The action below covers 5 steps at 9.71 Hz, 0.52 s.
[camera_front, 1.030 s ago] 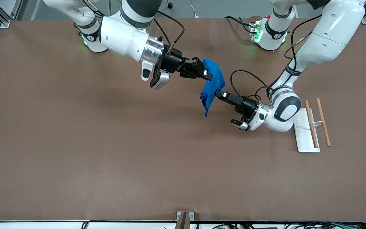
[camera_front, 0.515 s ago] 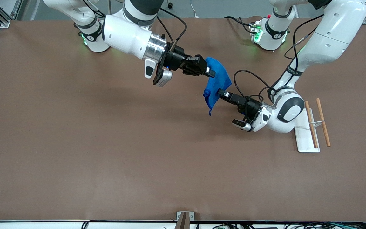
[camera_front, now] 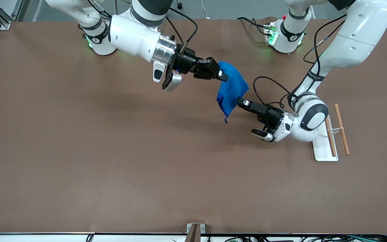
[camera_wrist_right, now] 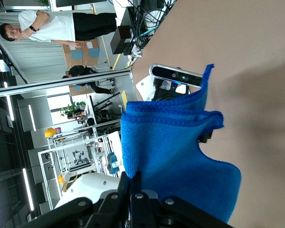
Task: Right arm passes towel to left arm to hang
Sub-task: 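Grasp the hanging towel with the left gripper below the right gripper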
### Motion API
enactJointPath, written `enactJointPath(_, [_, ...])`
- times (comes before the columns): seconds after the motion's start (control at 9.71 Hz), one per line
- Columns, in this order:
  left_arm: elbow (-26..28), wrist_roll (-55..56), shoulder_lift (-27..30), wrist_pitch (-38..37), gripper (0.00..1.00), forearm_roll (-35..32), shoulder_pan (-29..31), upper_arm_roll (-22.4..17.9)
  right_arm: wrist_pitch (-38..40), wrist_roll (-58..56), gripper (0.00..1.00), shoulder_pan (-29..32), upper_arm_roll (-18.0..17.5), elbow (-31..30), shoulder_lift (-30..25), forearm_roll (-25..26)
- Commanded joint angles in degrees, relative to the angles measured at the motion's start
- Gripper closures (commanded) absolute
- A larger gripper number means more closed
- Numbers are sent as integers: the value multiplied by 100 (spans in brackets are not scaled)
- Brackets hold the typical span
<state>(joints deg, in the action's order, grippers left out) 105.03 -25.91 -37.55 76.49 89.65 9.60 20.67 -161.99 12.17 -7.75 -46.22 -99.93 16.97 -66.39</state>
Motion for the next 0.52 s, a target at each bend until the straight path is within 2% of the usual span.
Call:
enactJointPath(0.0, [70, 42, -7, 7, 50, -18, 33, -2, -70, 4, 100, -8, -54, 106, 60, -137])
enactJointPath(0.41, [26, 77, -7, -116, 51, -18, 129, -10, -70, 4, 100, -16, -54, 97, 60, -137])
